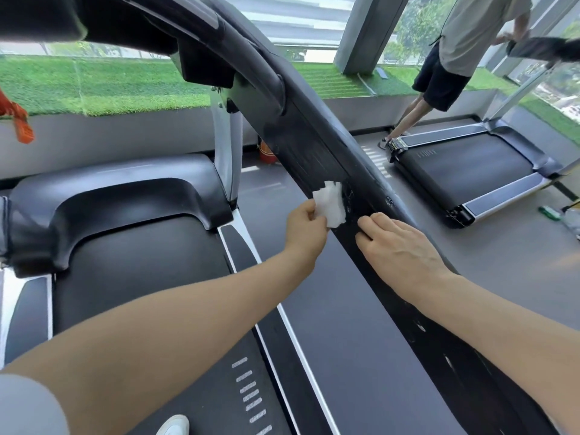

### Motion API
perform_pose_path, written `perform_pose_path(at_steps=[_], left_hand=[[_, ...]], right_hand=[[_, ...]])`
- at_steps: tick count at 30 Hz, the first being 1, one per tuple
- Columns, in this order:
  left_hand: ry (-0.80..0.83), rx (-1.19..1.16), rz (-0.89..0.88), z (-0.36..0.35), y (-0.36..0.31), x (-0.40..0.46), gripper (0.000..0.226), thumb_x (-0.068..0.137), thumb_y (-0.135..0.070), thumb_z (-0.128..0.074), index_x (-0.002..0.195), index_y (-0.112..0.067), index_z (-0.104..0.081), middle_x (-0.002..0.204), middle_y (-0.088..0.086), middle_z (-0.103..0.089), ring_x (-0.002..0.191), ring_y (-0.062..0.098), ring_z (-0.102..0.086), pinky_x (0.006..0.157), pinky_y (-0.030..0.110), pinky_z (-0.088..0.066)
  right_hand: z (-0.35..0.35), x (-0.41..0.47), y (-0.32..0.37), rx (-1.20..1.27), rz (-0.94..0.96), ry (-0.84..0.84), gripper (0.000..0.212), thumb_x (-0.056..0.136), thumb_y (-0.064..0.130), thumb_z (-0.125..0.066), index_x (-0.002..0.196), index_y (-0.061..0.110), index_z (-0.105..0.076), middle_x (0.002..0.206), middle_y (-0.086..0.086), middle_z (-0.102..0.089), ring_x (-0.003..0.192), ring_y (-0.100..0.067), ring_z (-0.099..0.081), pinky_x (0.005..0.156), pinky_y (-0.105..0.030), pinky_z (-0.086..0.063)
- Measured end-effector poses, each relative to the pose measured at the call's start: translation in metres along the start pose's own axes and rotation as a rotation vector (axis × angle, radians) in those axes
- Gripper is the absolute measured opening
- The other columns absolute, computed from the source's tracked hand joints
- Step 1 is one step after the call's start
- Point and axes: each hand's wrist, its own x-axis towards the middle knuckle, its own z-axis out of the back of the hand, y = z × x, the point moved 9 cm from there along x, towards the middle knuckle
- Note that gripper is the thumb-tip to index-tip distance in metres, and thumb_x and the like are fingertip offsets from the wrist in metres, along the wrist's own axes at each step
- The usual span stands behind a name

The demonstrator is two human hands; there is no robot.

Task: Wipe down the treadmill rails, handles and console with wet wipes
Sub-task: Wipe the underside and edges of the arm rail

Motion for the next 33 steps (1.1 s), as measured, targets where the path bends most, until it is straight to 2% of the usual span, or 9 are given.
perform_pose_path(at_steps=[4,8,12,16,18,21,25,29,33], left_hand=[[0.012,-0.280,0.092,0.004,-0.014,0.015,0.040,0.085,0.015,-0.032,0.087,-0.013,-0.061,0.088,0.004,-0.060,0.080,0.013,-0.057,0.075,0.022,-0.052],[-0.066,-0.452,0.227,-0.005,-0.013,0.034,0.029,0.084,0.010,-0.030,0.080,-0.010,-0.051,0.081,0.004,-0.052,0.076,0.016,-0.052,0.066,0.021,-0.043],[0.039,-0.629,0.222,-0.027,-0.021,0.039,0.021,0.079,0.002,-0.029,0.071,-0.015,-0.038,0.070,0.001,-0.035,0.063,0.014,-0.034,0.057,0.024,-0.028],[-0.140,-0.428,0.316,-0.018,0.001,0.045,0.021,0.092,-0.009,-0.045,0.113,-0.011,-0.046,0.108,0.009,-0.058,0.090,0.023,-0.057,0.072,0.031,-0.046],[-0.264,-0.264,0.262,-0.006,-0.001,0.048,0.025,0.091,-0.015,-0.057,0.111,-0.016,-0.041,0.123,0.007,-0.047,0.097,0.024,-0.053,0.073,0.029,-0.044],[-0.473,-0.045,0.081,0.014,-0.012,0.045,0.030,0.084,-0.013,-0.067,0.099,-0.021,-0.041,0.118,0.001,-0.038,0.096,0.018,-0.045,0.065,0.018,-0.038],[-0.366,0.027,-0.129,-0.007,-0.020,0.042,0.016,0.093,-0.006,-0.048,0.089,-0.021,-0.051,0.111,0.005,-0.058,0.089,0.012,-0.054,0.076,0.017,-0.040],[-0.290,0.105,-0.295,-0.015,-0.020,0.034,0.013,0.098,-0.012,-0.042,0.104,-0.023,-0.044,0.118,0.000,-0.049,0.104,0.007,-0.049,0.078,0.003,-0.035],[-0.319,0.121,-0.231,-0.003,-0.010,0.057,0.016,0.098,-0.013,-0.043,0.113,-0.017,-0.047,0.123,0.000,-0.049,0.106,0.009,-0.049,0.086,0.022,-0.042]], right_hand=[[0.000,-0.001,0.000,-0.014,-0.004,-0.012,0.021,0.056,-0.005,-0.051,0.061,0.012,-0.063,0.075,-0.003,-0.057,0.071,-0.021,-0.057,0.062,-0.025,-0.047],[-0.001,-0.002,0.000,-0.022,-0.001,-0.041,0.022,0.053,-0.007,-0.053,0.060,0.012,-0.062,0.075,-0.003,-0.058,0.071,-0.020,-0.056,0.063,-0.025,-0.048],[-0.004,-0.003,0.000,-0.011,0.011,-0.018,0.028,0.052,-0.008,-0.044,0.058,0.012,-0.062,0.076,-0.004,-0.059,0.071,-0.021,-0.058,0.065,-0.025,-0.050],[-0.011,-0.005,-0.001,0.008,0.007,0.020,0.023,0.045,-0.003,-0.070,0.060,0.012,-0.063,0.078,-0.003,-0.058,0.075,-0.020,-0.058,0.068,-0.025,-0.051],[-0.011,-0.005,-0.001,0.005,0.017,0.015,0.020,0.047,-0.002,-0.069,0.060,0.012,-0.063,0.077,-0.003,-0.057,0.075,-0.020,-0.058,0.070,-0.025,-0.052],[-0.010,-0.007,-0.001,-0.012,0.025,-0.007,0.017,0.055,-0.002,-0.057,0.061,0.013,-0.064,0.076,-0.001,-0.057,0.075,-0.019,-0.057,0.071,-0.025,-0.051],[-0.010,-0.006,-0.001,-0.021,0.023,-0.017,0.017,0.053,-0.003,-0.065,0.061,0.012,-0.063,0.074,-0.002,-0.057,0.074,-0.020,-0.057,0.069,-0.027,-0.052],[-0.011,-0.005,0.000,-0.037,0.031,-0.004,0.017,0.055,-0.003,-0.063,0.062,0.012,-0.064,0.073,-0.002,-0.056,0.073,-0.021,-0.057,0.070,-0.027,-0.052],[-0.012,-0.004,0.000,-0.055,0.044,-0.011,0.021,0.062,-0.004,-0.051,0.064,0.012,-0.065,0.074,-0.003,-0.056,0.073,-0.021,-0.057,0.072,-0.029,-0.052]])
